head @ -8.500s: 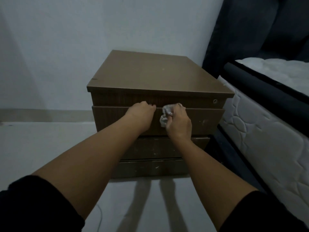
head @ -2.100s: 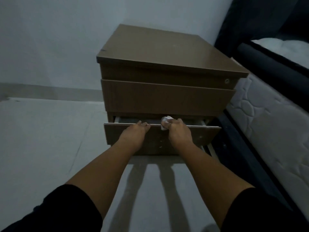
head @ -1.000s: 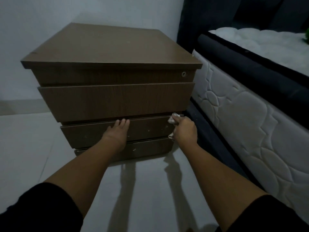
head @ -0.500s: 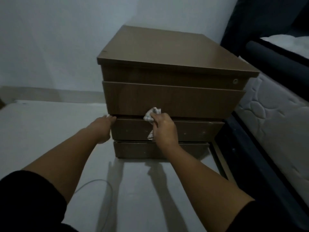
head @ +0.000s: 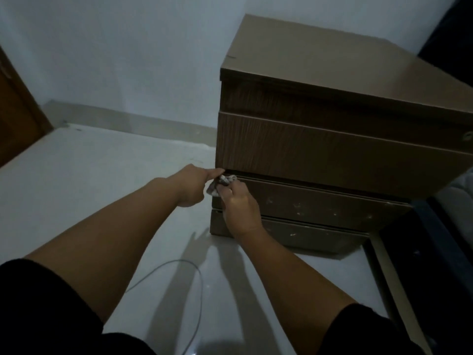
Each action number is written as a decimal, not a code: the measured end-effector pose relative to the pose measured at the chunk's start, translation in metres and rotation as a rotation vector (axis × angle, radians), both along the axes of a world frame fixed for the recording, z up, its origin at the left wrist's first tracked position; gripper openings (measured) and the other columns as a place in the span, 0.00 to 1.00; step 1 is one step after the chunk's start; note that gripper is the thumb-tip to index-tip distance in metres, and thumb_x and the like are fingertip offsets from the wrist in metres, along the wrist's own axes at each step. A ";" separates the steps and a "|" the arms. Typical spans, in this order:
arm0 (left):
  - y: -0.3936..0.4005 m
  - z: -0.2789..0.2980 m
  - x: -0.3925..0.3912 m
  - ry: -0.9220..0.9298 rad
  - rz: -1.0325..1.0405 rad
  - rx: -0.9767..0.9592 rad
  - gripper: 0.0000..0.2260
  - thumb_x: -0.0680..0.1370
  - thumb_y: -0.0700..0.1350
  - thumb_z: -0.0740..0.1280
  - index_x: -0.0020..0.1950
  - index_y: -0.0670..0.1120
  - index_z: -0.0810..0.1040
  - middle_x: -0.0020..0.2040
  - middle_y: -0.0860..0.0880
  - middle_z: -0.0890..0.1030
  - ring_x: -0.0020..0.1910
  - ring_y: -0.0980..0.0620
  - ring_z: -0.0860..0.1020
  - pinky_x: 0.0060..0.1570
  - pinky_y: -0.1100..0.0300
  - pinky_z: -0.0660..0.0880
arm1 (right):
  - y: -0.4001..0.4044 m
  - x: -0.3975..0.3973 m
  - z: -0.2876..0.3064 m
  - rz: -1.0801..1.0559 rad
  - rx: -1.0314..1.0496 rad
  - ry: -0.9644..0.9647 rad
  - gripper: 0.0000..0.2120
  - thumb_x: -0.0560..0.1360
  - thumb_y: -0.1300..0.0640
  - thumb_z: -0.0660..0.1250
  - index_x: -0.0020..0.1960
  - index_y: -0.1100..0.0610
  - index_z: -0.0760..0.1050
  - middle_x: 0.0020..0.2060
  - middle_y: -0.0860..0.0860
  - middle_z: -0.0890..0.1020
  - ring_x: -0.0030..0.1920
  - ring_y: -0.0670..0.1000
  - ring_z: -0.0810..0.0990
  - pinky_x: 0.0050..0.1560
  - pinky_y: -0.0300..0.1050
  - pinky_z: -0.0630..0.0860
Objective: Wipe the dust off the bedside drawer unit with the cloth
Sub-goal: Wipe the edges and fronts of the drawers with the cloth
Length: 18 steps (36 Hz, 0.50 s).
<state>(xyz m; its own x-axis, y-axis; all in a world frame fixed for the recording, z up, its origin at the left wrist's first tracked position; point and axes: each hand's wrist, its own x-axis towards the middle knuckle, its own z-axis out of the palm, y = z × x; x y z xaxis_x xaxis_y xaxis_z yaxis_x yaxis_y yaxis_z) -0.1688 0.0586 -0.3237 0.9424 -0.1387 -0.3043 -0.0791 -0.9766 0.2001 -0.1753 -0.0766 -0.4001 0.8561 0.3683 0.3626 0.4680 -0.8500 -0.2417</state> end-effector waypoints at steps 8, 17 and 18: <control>-0.009 0.003 0.000 -0.027 -0.053 0.087 0.36 0.78 0.31 0.57 0.79 0.57 0.48 0.79 0.43 0.53 0.75 0.44 0.61 0.70 0.54 0.64 | 0.000 0.000 -0.039 0.000 -0.063 0.160 0.12 0.66 0.67 0.73 0.49 0.62 0.82 0.49 0.62 0.82 0.44 0.61 0.82 0.36 0.47 0.80; -0.015 0.004 -0.010 -0.068 -0.079 0.194 0.37 0.77 0.29 0.56 0.79 0.56 0.46 0.79 0.44 0.51 0.77 0.45 0.57 0.73 0.50 0.59 | -0.029 0.000 -0.060 -0.020 -0.223 0.278 0.16 0.79 0.59 0.57 0.66 0.55 0.71 0.62 0.57 0.73 0.59 0.56 0.75 0.56 0.44 0.72; -0.015 0.004 -0.011 -0.067 -0.071 0.192 0.37 0.77 0.30 0.56 0.79 0.56 0.47 0.79 0.44 0.51 0.77 0.45 0.57 0.73 0.50 0.59 | -0.032 -0.003 -0.057 -0.009 -0.192 0.270 0.16 0.79 0.57 0.57 0.65 0.53 0.72 0.61 0.56 0.74 0.58 0.56 0.75 0.54 0.42 0.71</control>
